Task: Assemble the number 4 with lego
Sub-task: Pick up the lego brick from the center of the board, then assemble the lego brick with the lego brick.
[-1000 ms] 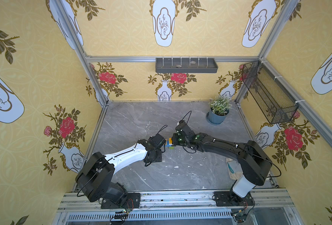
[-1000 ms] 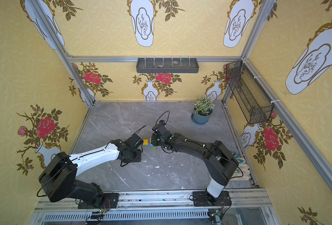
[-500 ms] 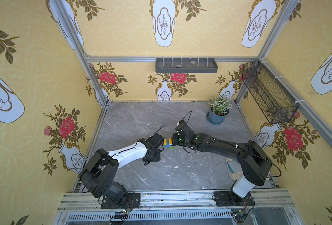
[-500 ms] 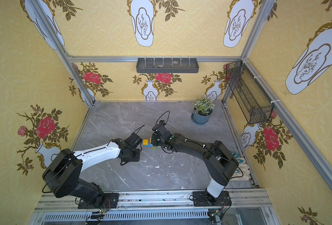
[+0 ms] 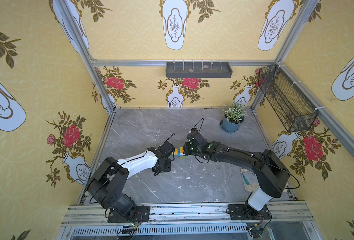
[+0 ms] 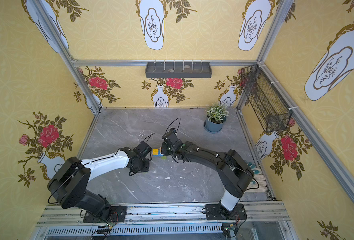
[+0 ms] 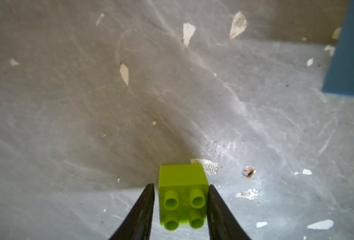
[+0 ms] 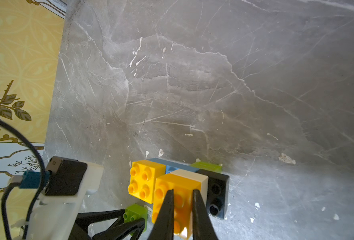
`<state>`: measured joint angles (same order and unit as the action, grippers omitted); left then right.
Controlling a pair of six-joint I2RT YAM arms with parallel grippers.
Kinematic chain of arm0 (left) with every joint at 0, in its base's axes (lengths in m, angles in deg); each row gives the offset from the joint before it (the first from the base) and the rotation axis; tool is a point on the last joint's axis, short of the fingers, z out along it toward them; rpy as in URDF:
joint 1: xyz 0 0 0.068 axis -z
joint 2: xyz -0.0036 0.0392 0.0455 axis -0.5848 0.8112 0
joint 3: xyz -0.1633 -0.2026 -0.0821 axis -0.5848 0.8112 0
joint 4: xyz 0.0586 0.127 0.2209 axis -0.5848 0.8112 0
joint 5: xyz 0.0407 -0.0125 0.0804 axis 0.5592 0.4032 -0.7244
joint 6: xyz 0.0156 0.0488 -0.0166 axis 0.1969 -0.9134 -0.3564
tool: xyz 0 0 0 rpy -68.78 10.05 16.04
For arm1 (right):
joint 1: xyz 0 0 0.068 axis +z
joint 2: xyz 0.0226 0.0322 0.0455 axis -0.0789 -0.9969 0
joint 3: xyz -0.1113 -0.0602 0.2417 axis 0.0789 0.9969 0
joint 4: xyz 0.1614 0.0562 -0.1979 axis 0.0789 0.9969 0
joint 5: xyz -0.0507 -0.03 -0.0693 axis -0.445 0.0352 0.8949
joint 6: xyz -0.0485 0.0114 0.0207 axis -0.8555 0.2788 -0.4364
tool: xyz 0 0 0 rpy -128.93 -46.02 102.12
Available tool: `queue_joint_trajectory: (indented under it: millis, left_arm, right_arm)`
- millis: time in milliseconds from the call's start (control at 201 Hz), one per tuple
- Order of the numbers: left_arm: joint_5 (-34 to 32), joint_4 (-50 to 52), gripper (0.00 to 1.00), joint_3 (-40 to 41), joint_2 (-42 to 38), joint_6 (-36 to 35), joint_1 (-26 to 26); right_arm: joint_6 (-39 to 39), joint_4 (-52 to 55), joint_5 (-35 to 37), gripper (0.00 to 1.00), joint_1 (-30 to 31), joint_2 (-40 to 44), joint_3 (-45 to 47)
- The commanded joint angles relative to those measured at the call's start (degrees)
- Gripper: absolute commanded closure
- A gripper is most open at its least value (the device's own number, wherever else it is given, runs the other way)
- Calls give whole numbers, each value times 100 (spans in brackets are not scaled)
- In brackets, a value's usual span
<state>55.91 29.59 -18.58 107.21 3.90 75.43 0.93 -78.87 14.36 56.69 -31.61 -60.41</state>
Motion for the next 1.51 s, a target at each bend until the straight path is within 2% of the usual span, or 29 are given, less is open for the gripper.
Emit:
queue_joint_trajectory:
  millis: [0, 174, 314, 438, 528, 697, 916, 1309, 1503]
  left_arm:
    - [19, 11, 62, 46, -78, 14, -17]
    - [-57, 218, 64, -147, -248, -26, -17]
    - [-4, 540, 72, -415, -379, -64, -11]
    - [-65, 919, 71, -975, -973, -156, 0]
    - [-210, 1086, 68, -1530, -1054, -334, -25]
    - [-60, 1328, 69, -2413, -307, -642, -174]
    - [177, 1271, 70, -2815, 431, -631, -202]
    - [340, 1292, 71, -3070, 1084, -749, -237]
    - [375, 1269, 72, -3039, 1135, -758, -237]
  right_arm:
    - [-66, 2579, -195, 86, 18, -257, 162]
    - [-71, 2564, -197, 86, 13, -268, 158]
    - [-58, 2544, -203, 86, 13, -263, 174]
    - [-50, 2526, -204, 86, 20, -246, 213]
    - [-47, 2493, -213, 86, 14, -266, 232]
    - [-23, 2421, -231, 87, 22, -317, 227]
    - [-28, 2423, -216, 87, 31, -288, 227]
    - [-33, 2368, -239, 87, 31, -298, 282]
    - [-39, 2368, -230, 87, 30, -256, 321]
